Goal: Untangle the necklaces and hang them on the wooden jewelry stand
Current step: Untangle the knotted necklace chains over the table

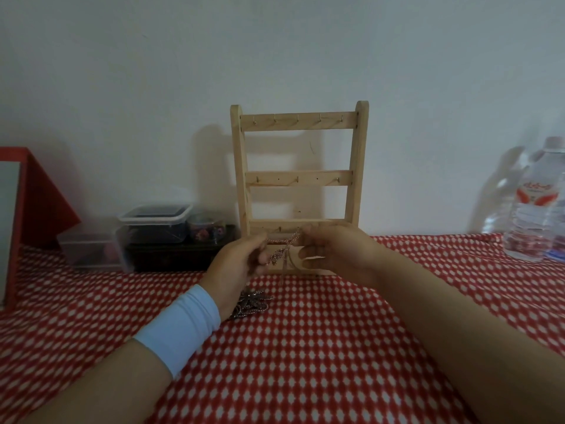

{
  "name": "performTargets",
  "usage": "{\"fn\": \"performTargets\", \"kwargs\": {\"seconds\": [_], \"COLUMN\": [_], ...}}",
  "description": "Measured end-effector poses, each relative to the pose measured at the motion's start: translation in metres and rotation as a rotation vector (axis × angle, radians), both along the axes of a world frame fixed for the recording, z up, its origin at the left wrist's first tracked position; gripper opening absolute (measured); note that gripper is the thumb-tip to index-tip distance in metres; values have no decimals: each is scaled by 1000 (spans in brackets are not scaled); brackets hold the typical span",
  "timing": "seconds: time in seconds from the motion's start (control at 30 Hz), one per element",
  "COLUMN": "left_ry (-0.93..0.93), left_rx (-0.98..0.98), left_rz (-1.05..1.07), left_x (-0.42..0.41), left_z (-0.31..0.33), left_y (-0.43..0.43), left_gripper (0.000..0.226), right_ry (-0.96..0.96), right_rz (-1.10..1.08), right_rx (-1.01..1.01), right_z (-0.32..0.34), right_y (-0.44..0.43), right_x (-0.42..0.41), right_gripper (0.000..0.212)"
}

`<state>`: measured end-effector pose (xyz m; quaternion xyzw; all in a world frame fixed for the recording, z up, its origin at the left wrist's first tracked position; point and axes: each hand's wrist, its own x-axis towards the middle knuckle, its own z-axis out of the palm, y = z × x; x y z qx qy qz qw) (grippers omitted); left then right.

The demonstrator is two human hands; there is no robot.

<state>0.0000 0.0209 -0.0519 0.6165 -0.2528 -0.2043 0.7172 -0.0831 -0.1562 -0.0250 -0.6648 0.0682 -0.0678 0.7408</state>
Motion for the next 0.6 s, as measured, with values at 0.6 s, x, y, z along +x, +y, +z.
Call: {"fn": "performTargets", "kwargs": {"seconds": [0.6], "left_ry": [405], "left_rx": [-328], "left_rz": [-267], "left_x": [5], "left_z": [19], "left_y": [19], "left_gripper": [32], "right_ry": [18], "right_rz": [46], "right_rx": [154], "right_z": [5], "right_y": [-4], "right_x": [-8], "right_gripper": [18]}}
